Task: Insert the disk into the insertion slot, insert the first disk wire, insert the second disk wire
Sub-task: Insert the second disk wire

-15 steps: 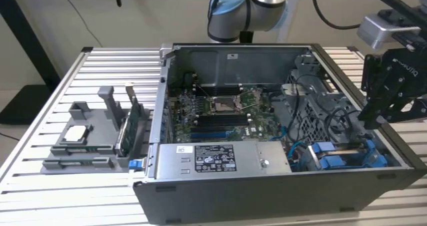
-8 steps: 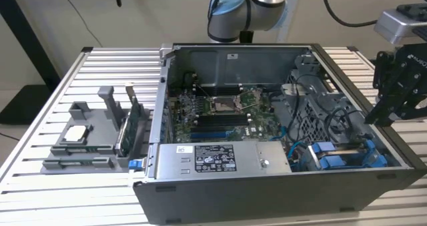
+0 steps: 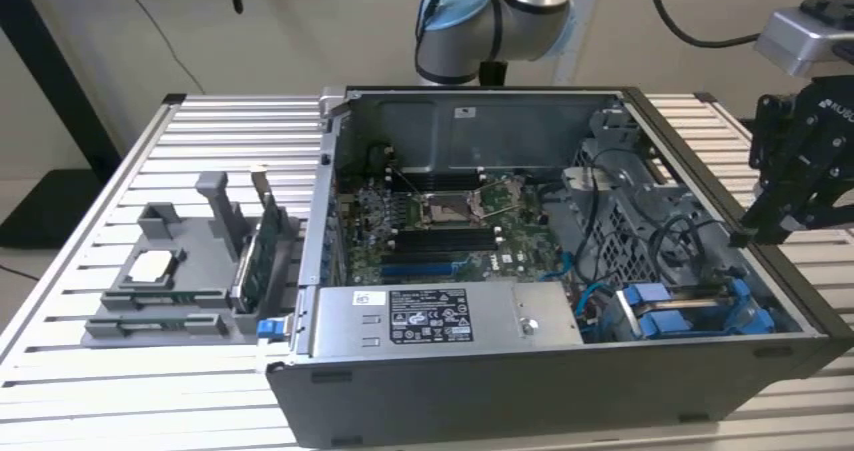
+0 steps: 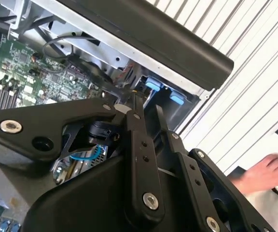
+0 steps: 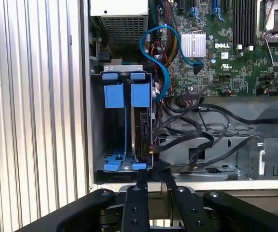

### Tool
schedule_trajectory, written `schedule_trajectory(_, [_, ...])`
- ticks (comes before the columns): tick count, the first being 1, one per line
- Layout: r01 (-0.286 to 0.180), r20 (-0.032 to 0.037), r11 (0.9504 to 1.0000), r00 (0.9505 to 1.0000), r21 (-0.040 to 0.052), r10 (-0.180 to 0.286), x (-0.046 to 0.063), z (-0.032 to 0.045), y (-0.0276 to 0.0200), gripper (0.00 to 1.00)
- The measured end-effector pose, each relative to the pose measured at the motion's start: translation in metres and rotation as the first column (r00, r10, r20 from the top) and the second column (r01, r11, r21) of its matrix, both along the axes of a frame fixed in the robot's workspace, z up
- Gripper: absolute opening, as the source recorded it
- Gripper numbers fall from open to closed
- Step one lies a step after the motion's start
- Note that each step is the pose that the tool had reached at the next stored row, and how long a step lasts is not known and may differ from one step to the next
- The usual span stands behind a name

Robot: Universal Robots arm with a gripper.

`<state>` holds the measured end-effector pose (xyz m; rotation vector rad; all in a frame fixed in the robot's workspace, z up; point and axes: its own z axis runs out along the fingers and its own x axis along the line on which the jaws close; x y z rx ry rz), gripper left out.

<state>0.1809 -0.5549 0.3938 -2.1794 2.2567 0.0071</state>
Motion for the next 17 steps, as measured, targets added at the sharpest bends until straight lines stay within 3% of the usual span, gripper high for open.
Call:
schedule_trajectory(4, [0.0,-0.0066,1.0,1.0,-0.0001,0.0,0.0002,-0.0015,0.0037,0.27])
schedule_trajectory(12, [0.0,-0.0432,1.0,0.9991,-0.0002,0.0,0.0001,-0.0067,0.0067,0.27])
schedule_trajectory(17, [0.0,-0.0486,1.0,0.9988,-0.0002,0.0,0.0025,-0.0083,0.0067,0.27])
